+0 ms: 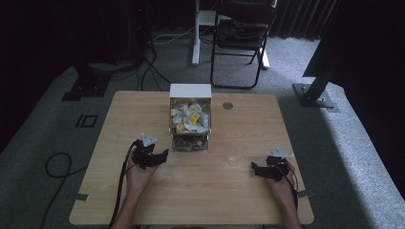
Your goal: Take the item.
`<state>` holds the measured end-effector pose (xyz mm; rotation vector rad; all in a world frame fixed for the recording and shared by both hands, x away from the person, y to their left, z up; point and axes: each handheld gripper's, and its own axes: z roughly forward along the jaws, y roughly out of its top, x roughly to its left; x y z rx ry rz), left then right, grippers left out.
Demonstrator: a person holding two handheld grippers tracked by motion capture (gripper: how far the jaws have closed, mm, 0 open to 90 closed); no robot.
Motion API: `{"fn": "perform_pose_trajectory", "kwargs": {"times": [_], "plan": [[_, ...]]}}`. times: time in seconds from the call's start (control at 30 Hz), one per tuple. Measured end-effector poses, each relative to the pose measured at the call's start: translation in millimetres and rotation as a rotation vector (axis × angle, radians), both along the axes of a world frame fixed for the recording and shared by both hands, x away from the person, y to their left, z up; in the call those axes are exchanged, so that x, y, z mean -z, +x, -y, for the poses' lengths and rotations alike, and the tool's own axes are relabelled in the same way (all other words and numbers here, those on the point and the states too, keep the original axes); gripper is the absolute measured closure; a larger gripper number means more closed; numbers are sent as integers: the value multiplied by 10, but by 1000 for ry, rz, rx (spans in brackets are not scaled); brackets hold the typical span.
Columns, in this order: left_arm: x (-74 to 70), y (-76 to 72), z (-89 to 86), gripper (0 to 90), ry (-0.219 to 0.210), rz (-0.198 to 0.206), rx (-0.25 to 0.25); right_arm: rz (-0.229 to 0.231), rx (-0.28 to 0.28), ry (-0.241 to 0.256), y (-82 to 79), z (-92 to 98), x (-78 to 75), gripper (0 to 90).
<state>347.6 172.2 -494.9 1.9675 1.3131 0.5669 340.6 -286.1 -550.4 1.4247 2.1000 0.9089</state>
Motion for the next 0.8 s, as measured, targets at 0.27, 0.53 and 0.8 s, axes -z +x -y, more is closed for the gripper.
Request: {"fn": "perform_pose_trajectory", "kwargs": {"times": [0.27,0.53,0.8], "plan": [[-77,-85,126,341,-5,32,57,-1,1,0,0,0,0,134],[-145,-144,218,381,-10,52,106,-1,1,1,0,0,0,134],[-178,-184,288,388,-4,64,122,-1,1,1,0,-1,0,134]]}}
